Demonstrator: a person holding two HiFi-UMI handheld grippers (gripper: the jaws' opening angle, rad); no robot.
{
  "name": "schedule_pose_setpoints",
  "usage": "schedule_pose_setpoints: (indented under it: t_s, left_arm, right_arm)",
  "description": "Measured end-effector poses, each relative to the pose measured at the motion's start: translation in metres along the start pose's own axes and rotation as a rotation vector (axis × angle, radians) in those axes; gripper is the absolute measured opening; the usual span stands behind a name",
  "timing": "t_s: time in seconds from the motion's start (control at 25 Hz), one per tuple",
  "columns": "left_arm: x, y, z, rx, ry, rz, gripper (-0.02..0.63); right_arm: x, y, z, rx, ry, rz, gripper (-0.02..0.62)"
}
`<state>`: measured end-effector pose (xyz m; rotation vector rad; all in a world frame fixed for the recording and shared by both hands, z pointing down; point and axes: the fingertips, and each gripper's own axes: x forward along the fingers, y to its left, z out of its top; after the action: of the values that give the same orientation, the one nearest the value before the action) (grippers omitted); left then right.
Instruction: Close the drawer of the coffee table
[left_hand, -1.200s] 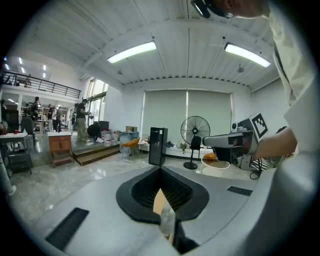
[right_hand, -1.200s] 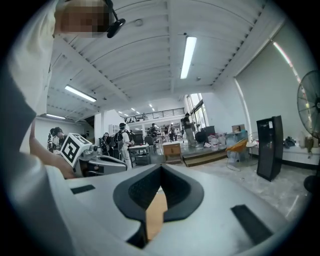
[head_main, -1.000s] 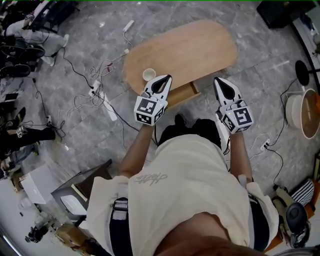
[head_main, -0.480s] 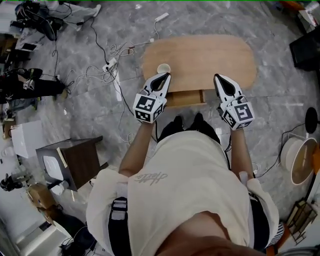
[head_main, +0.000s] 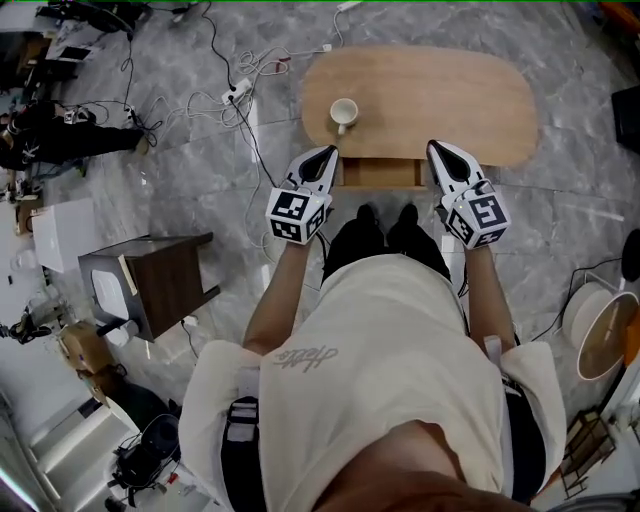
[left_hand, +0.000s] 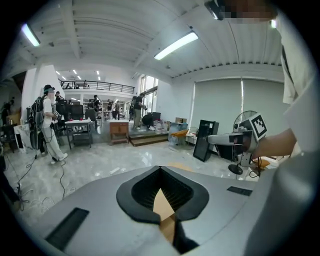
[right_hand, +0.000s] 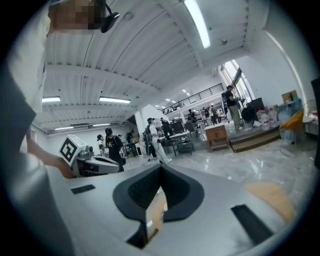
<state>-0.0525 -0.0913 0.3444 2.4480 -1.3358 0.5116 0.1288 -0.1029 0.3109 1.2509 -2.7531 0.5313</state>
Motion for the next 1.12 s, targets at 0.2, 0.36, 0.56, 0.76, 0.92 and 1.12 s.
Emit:
schedule_pose_setpoints:
  t_s: [0.2,0.36,0.56,0.76,0.92,1.12]
  left_arm:
    - [0.027,-0.002,-0.038,-0.057,0.059,-0.052,0.005]
    - [0.056,0.005,-0.077,-0.135,0.100,-0.081,0.005]
    - [0.084,0.031,-0.128,-0.173,0.171,-0.069,0.005]
    - [0.111,0.067,-0.190,-0.127,0.278,-0.065,0.005]
    - [0.135,0.083,-0.259,-0.153,0.359,-0.044,0.005]
    - [0.158,0.083,-0.343,-0.255,0.442,-0.041,0.005]
  right_arm:
    - [0.014,-0.008,-0.052,0.056,0.099,-0.012,-0.006]
    - [0.035,-0.013,-0.111,0.105,0.200,-0.008,-0.006]
    - [0.070,-0.027,-0.174,0.212,0.306,-0.010,-0.006]
    - [0.111,-0.046,-0.235,0.260,0.407,-0.033,-0.006]
    - [0.129,-0.064,-0.303,0.265,0.509,-0.054,-0.006]
    - [0.131,-0.074,-0.380,0.247,0.625,-0.038,-0.006]
